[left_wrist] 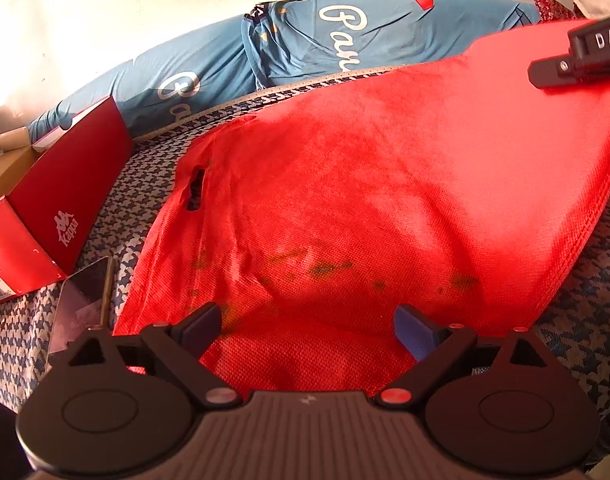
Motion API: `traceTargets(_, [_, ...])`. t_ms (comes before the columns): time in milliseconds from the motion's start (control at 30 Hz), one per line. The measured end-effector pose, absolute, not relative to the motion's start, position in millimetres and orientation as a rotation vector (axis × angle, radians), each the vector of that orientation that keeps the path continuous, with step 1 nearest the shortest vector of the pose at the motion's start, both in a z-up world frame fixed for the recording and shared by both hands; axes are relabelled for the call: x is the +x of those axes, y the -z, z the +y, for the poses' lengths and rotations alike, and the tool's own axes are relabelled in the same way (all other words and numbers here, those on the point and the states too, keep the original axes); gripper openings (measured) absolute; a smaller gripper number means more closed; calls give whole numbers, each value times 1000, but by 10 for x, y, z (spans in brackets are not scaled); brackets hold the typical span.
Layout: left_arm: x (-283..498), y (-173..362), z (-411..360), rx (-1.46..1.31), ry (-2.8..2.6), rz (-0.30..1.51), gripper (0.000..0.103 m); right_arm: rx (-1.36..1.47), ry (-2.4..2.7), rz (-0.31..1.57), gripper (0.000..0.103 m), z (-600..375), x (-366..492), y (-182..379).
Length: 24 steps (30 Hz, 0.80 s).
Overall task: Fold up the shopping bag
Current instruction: 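Grasp the bag's edge with the right gripper and lift it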
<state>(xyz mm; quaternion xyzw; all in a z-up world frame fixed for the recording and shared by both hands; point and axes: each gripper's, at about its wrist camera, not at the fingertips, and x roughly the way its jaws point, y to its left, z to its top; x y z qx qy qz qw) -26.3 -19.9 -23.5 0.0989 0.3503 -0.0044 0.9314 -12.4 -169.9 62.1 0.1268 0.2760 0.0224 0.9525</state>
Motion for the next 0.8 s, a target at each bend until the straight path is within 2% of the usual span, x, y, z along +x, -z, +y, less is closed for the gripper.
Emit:
traceTargets(433, [-246,234,-142,165,13,738,94,146,-241,471,16,-1250,-126,-930])
traceTargets(800, [-261,245,-191,165,44,728,94,135,-322,465,16,-1092,-93,-1015])
